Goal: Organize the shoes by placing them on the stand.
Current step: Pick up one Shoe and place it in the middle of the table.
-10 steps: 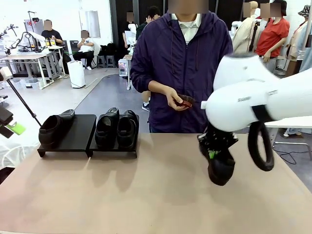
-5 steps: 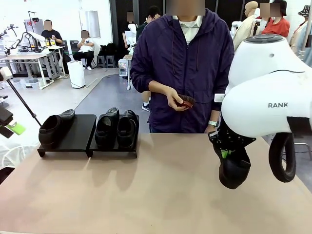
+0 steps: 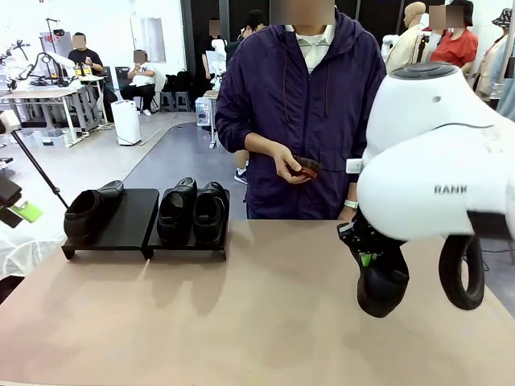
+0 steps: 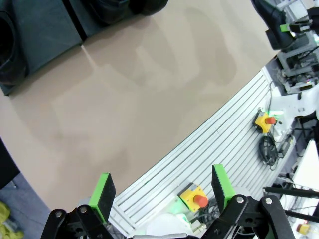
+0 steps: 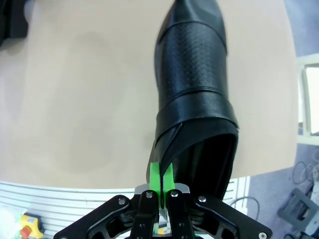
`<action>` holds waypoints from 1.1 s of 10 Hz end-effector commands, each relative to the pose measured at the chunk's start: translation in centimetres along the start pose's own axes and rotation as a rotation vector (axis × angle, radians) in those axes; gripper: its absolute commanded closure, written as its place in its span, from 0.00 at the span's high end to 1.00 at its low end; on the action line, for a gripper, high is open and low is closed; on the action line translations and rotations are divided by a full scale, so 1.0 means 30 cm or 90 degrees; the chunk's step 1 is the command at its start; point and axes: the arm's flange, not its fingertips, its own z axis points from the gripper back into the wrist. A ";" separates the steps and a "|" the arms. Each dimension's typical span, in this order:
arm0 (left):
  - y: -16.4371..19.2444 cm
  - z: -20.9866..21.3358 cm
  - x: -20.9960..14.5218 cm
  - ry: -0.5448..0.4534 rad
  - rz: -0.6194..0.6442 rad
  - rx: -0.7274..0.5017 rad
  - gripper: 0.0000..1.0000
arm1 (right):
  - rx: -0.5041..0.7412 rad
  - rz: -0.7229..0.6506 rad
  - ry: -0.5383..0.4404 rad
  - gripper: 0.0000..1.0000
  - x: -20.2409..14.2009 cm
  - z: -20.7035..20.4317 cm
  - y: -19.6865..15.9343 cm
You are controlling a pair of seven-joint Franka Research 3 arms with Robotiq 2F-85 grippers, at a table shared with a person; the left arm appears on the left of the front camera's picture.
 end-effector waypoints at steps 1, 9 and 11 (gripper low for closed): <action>0.006 0.008 -0.008 0.004 -0.010 -0.001 1.00 | -0.048 -0.014 -0.065 0.00 -0.175 0.024 0.118; 0.006 0.008 -0.008 0.004 -0.010 -0.001 1.00 | -0.018 0.137 -0.105 0.00 -0.270 -0.123 0.683; 0.006 0.008 -0.008 0.004 -0.010 -0.001 1.00 | -0.023 0.180 -0.079 0.00 -0.222 -0.177 0.805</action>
